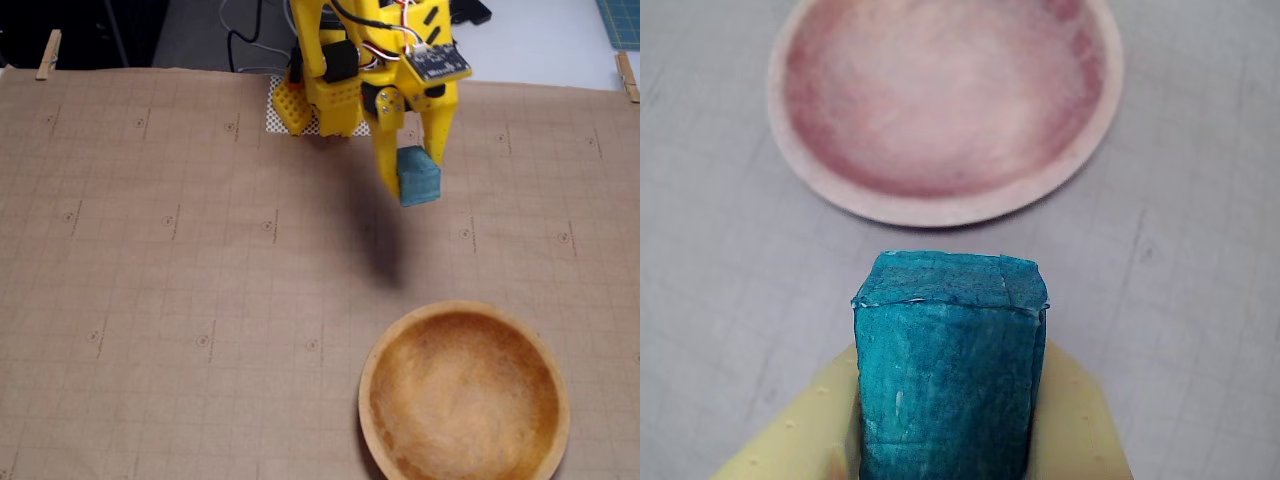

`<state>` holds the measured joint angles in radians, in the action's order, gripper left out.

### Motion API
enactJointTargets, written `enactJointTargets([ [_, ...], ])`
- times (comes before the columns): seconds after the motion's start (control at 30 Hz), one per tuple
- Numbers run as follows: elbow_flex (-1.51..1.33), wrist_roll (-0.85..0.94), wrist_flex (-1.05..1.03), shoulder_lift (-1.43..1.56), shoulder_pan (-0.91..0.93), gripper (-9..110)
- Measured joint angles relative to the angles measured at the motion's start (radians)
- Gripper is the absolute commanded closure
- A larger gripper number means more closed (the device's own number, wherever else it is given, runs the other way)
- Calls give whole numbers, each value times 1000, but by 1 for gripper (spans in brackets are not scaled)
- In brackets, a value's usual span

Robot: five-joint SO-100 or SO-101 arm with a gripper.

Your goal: Grasp a blue block and put it in the bowl.

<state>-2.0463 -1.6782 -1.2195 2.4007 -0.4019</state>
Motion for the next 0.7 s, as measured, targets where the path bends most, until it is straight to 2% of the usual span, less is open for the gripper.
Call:
enactJointTargets([
  [0.4,250,3,5,-319,31,102],
  [0.7,394,3,156,-591,31,102],
])
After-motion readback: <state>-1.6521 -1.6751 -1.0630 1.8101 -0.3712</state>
